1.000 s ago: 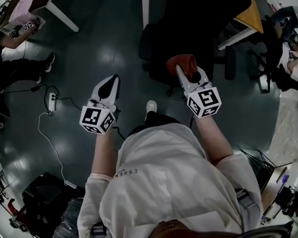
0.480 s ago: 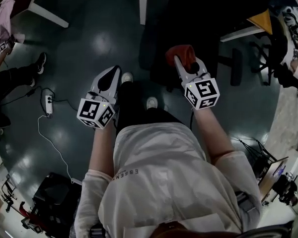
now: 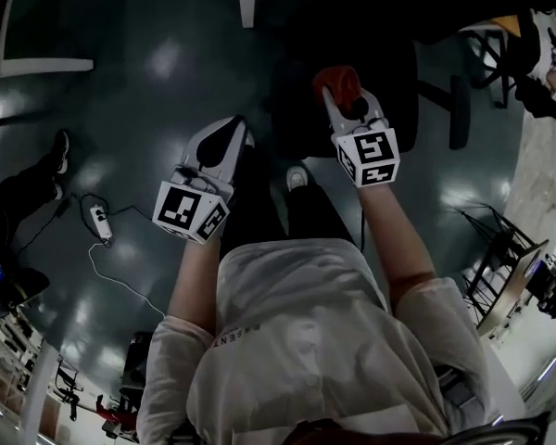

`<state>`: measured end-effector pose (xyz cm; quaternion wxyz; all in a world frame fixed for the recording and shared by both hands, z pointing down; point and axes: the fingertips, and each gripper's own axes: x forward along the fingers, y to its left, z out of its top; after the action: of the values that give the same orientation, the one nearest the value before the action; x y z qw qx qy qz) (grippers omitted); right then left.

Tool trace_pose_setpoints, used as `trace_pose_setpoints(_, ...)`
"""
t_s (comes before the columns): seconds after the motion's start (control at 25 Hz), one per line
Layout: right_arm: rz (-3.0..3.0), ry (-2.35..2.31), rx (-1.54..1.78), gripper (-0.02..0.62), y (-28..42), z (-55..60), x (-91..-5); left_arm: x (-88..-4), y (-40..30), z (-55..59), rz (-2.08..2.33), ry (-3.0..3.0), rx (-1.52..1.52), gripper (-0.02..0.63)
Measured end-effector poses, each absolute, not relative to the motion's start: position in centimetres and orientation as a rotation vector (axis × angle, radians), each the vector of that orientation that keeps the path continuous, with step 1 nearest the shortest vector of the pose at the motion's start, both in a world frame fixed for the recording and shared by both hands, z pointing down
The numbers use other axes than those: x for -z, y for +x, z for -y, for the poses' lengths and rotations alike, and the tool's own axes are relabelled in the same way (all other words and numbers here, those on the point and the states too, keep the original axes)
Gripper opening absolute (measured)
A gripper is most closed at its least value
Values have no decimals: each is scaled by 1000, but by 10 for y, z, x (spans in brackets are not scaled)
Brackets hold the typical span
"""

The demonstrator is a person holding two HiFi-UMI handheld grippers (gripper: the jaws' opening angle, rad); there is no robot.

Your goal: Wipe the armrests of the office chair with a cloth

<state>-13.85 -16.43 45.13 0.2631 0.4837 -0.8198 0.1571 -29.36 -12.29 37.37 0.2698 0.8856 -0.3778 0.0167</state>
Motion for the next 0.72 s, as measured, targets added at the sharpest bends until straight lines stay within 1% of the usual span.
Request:
trace_pose_setpoints(0.24,2087,1374,-414,52,-151,203,-497,-419,-287,148,851,2349,-78,18)
trace_pose_setpoints(0.44,2078,1322,-391,52,-184,217,-520,-455,-290,155,757,2333,-112,17)
trace_pose_setpoints(0.6,2091,1208,-401,52,-214,210,-539,-467,-300,155,757,2310,-117,17)
trace_pose_setpoints(0.72,2090,1201,-405,52,-221,209,-543,-464,-309,155,781,2286,-80,17)
